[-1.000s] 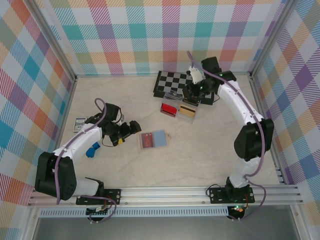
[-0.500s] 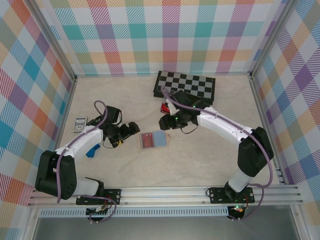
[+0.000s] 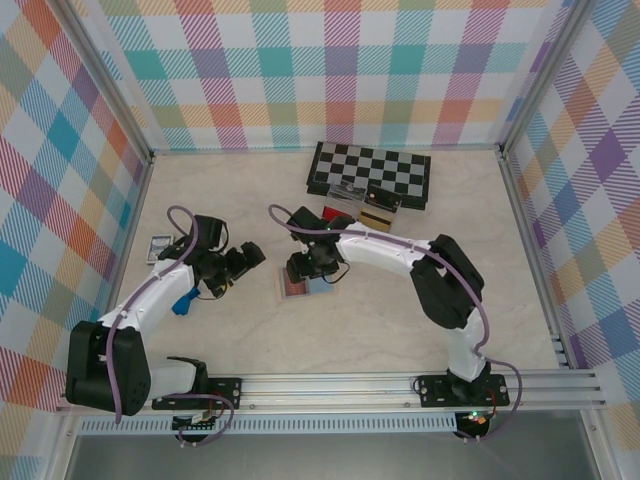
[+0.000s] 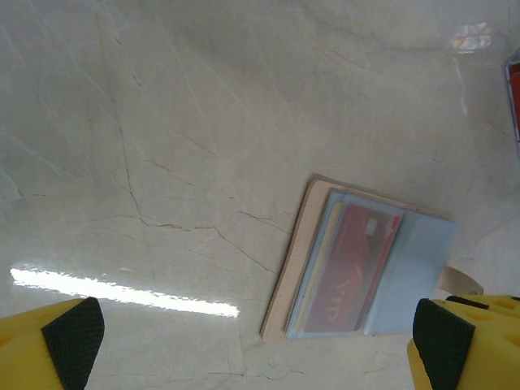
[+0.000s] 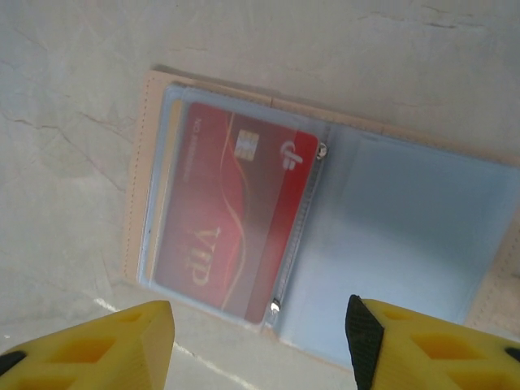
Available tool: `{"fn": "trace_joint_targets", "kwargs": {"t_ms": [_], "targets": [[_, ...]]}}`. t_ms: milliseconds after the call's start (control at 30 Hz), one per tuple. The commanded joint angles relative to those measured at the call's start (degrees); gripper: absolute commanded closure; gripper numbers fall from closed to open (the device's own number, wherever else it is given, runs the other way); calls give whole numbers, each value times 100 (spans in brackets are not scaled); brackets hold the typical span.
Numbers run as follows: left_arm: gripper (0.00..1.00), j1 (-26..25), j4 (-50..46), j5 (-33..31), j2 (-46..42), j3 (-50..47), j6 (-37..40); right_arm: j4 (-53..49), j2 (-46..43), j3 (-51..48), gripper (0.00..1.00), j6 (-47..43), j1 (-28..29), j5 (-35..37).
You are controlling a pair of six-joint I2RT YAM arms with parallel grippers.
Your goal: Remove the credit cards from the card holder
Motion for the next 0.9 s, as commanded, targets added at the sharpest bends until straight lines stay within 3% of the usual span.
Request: {"fn": "trace_joint_targets", "kwargs": {"t_ms": [0, 167, 500, 867], "targets": [[0, 111, -8, -9, -35, -96, -84, -322, 235, 291, 41, 13, 61, 184], [0, 110, 93, 185, 106, -40, -35, -606, 597, 602, 41, -26, 66, 369], [17, 102, 402, 840, 408, -56, 22, -914, 1040, 790, 44, -83, 59, 408], [46, -138, 964, 1476, 793, -175, -127, -797, 1172, 508, 58, -237, 24, 401]]}}
